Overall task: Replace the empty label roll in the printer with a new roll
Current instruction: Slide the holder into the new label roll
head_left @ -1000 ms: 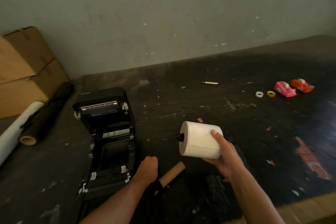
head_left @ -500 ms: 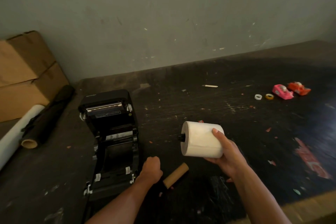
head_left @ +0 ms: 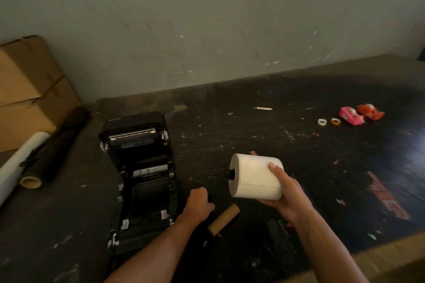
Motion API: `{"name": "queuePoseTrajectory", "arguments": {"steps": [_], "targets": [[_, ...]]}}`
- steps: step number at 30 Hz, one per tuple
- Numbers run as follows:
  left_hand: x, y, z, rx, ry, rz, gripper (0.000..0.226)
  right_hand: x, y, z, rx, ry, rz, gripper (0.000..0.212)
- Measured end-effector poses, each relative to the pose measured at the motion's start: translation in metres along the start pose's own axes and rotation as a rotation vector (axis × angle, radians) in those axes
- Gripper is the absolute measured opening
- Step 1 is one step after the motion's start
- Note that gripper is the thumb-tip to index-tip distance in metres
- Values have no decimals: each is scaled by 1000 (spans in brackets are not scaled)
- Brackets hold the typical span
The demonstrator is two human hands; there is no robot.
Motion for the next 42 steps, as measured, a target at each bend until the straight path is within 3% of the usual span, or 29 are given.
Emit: {"name": "queuePoseTrajectory", "arguments": {"steps": [3,8,12,16,27,36,39,42], "targets": [[11,-21,10,97,-41,-267,27,1,0,0,18,0,-7,44],[15,-60,2,-26,-189,-1244,34,-2,8,1,13,7,9,53],[20,-89,-12,-107,-73,-1509,31,-5,25,1,-3,-6,7,63],[24,-107,-21,-87,-1,-1533,30,-4,47,1,-43,-8,3,68],[22,-124,-37,205,3,-1570,33,-2,91,-1,-76,-43,-52,95],[17,-128,-50,335,-134,-1766,22,1,117,-12,-138,-114,-106,91],[10,-131,-54,381,-175,-1694,26,1,126,-14,-157,-165,-154,90],[-5,-137,-63,471,-172,-1440,20,2,134,-15,-176,-209,-160,102]]}}
Point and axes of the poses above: each hand's wrist, its own z-axis towards the middle knuckle, its own y-axis out of the palm, x = y × z, the point moved 4 cm from there along z, towards the middle knuckle, and after that the axes turned 8 degrees about x, right-handed, at the moved point
